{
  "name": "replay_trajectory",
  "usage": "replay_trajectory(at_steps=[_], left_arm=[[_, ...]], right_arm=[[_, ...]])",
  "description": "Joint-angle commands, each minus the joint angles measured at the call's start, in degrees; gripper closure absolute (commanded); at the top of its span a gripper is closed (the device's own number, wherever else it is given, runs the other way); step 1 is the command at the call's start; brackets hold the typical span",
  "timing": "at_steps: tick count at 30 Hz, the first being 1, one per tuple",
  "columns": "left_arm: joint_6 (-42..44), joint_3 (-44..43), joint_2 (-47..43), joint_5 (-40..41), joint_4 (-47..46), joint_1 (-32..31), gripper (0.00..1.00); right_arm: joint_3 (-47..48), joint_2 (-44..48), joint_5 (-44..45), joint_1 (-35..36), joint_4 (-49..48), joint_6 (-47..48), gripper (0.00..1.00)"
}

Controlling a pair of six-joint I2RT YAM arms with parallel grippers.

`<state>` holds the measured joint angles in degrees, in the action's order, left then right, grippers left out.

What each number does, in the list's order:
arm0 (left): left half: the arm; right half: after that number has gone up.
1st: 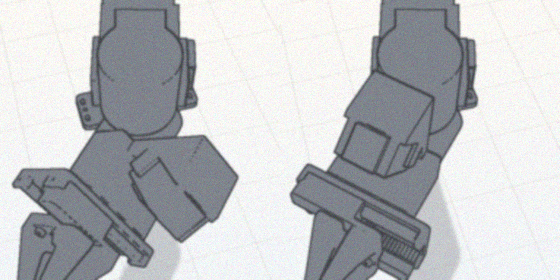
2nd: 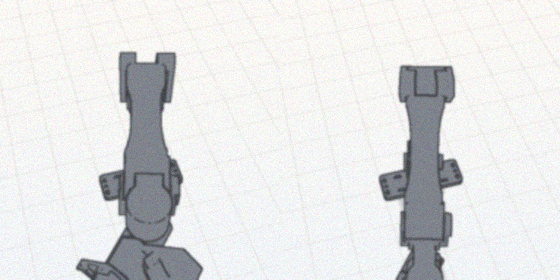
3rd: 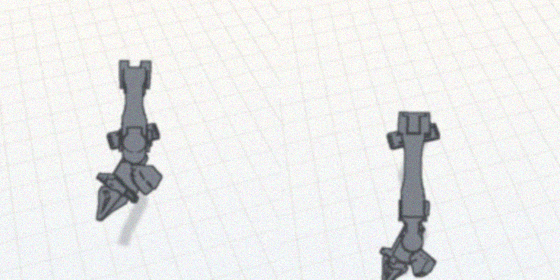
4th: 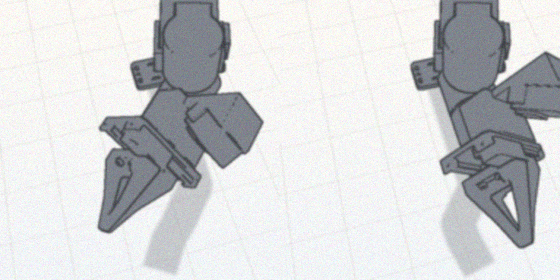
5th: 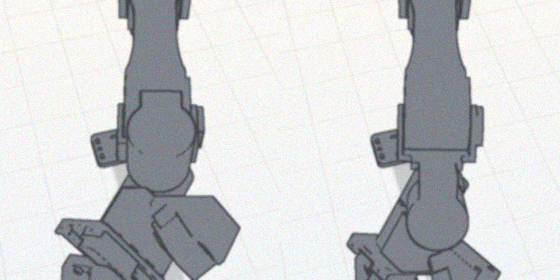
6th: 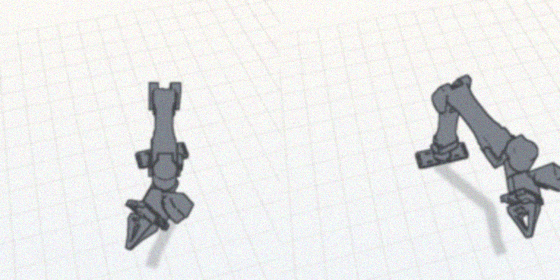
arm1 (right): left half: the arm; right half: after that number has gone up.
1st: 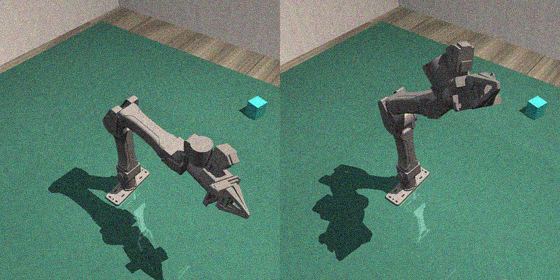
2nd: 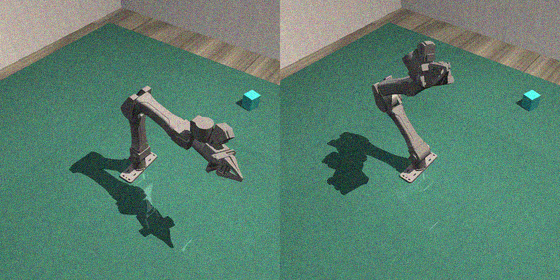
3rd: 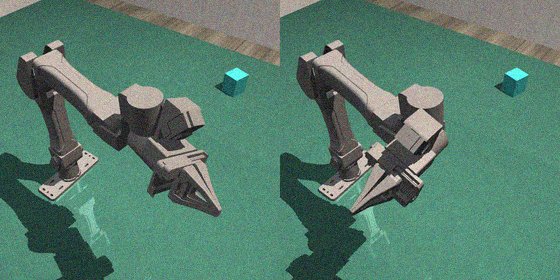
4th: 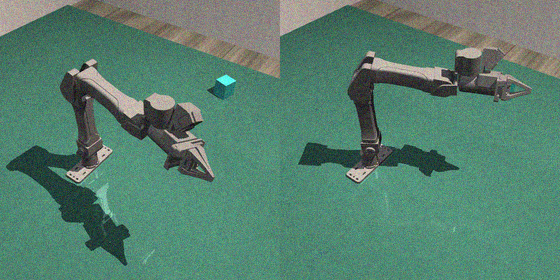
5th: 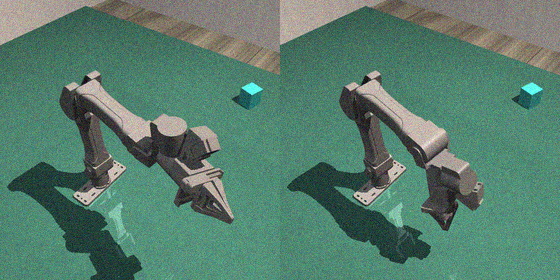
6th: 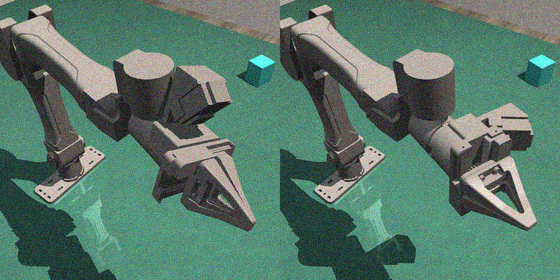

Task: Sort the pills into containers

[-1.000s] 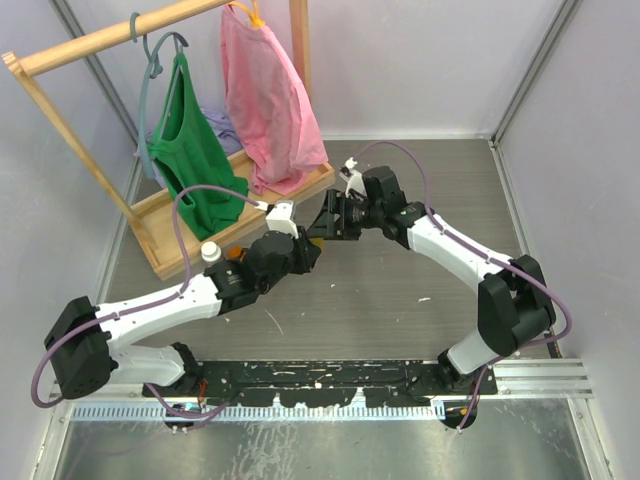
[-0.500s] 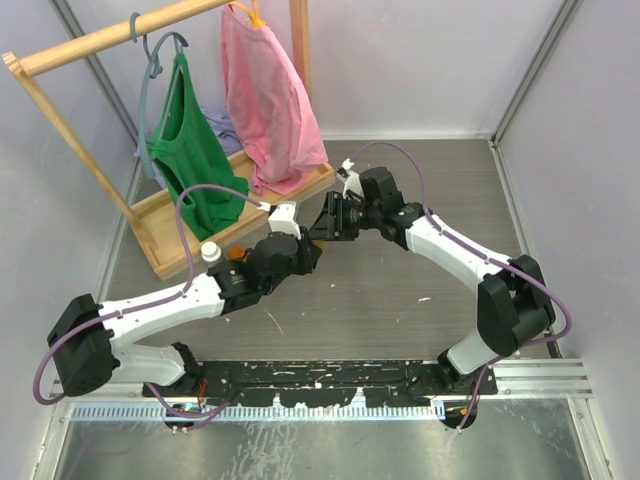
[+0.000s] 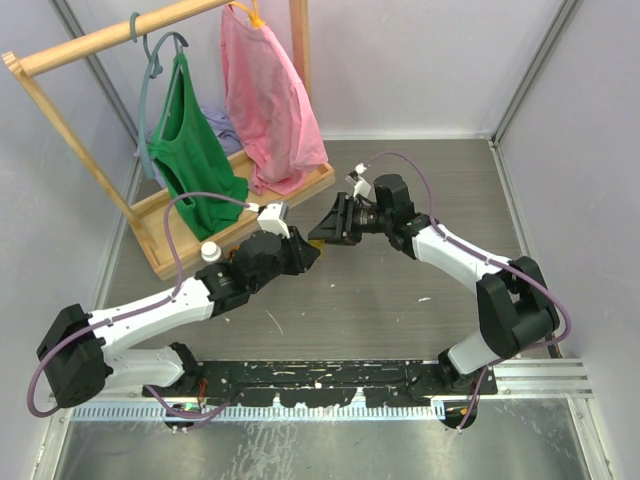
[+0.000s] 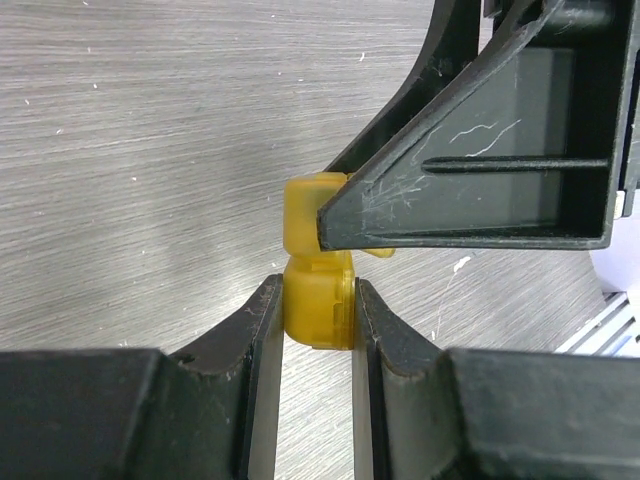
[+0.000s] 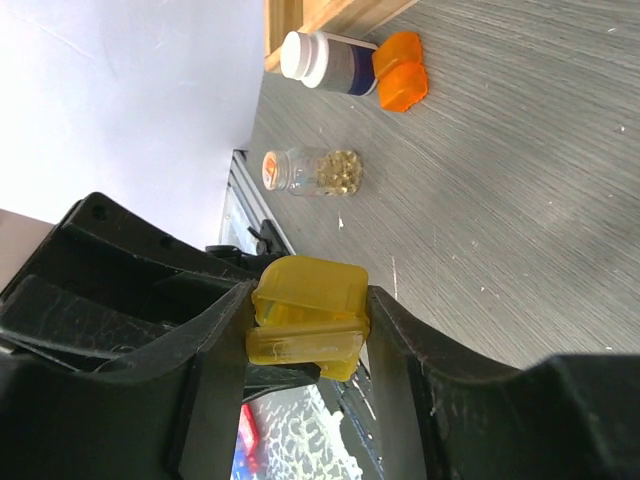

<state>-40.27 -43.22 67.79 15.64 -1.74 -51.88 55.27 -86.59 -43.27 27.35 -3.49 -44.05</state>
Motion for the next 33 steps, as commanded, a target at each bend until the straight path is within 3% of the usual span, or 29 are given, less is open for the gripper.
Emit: replay_trajectory(at_steps=[1, 2, 5, 7, 13, 18, 33], left_arm=[[-0.15, 1.32, -1.32, -0.42, -3.24, 1.63, 1.00], [-0.01, 1.71, -1.46, -1.04, -4.21, 1.61, 1.00], [0.11, 2.69, -2.35, -2.41, -6.34, 1.67, 1.00], [0.02, 3.59, -3.42, -2.57, -7.76, 1.63, 1.00], [0.85, 8.33, -8.47, -2.48, -13.31, 1.67, 1.00], [3.32, 7.89, -9.90, -2.66, -11.24, 1.69, 1.00], [4.06, 3.28, -5.47, -2.15, -9.41, 0.57, 1.00]], right_arm=[[-0.84, 2.74, -4.89, -1.52, -7.31, -4.29, 0.90], [-1.20, 2.59, -5.94, -1.57, -8.65, -4.61, 0.78], [-1.31, 3.12, -7.56, -1.64, -10.55, -4.20, 0.32], [-1.20, 3.98, -7.19, -2.08, -9.39, -2.45, 0.15], [-0.20, 6.42, -4.98, -4.86, -3.16, 2.98, 0.14], [3.04, 7.35, -4.67, -4.83, 0.74, 7.23, 0.13], [11.95, 3.46, 7.87, 3.55, 14.57, 19.62, 0.11]])
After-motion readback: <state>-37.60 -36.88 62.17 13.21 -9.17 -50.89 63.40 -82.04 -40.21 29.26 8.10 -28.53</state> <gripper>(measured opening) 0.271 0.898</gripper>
